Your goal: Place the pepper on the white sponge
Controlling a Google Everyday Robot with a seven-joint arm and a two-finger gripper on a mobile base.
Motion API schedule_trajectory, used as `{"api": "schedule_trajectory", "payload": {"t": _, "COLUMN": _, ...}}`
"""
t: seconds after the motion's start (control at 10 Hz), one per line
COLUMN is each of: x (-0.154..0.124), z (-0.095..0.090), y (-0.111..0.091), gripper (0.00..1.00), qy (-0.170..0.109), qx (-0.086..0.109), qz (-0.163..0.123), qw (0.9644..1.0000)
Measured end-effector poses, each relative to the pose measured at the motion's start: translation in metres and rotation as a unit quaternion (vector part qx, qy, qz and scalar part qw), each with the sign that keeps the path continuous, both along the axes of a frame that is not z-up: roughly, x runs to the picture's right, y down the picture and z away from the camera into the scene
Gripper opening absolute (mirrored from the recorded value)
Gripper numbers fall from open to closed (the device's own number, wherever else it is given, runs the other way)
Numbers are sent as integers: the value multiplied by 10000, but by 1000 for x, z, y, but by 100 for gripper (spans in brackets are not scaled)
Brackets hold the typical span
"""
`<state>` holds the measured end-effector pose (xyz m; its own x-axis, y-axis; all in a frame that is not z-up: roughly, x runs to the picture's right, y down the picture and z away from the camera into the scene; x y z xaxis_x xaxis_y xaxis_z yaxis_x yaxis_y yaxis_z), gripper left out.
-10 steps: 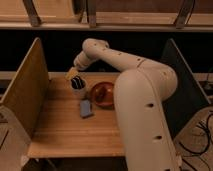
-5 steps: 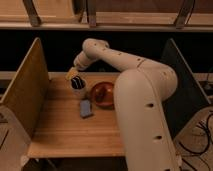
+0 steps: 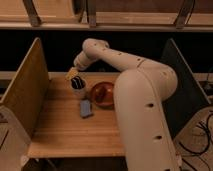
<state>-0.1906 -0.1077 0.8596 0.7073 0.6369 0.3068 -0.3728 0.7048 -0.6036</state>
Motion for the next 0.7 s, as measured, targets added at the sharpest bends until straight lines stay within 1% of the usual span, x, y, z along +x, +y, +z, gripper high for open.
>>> {"api": "schedule_trajectory", "payload": {"t": 0.3, "x": 0, "z": 0, "y": 0, "gripper": 80, "qy": 3, "qx": 2, "qz": -6, "qw": 10000}}
{"api": "schedule_trajectory", "payload": {"t": 0.4, "x": 3, "z": 1, "y": -1, "gripper": 80, "qy": 46, "qx": 5, "qz": 9, "qw": 10000}}
{"api": "schedule_trajectory", "payload": {"t": 0.5, "x": 8, "z": 2, "y": -3, "gripper": 80, "qy": 134, "qx": 4, "qz": 75, "qw": 9999}}
{"api": "schedule_trajectory", "payload": {"t": 0.6, "x": 21, "z": 4, "y": -7, "gripper": 80, "qy": 309, "qx": -20, "qz": 213, "qw": 9993}}
{"api": "schedule_trajectory", "payload": {"t": 0.7, "x": 41, "z": 5, "y": -12, "gripper": 80, "qy": 574, "qx": -74, "qz": 428, "qw": 9974}}
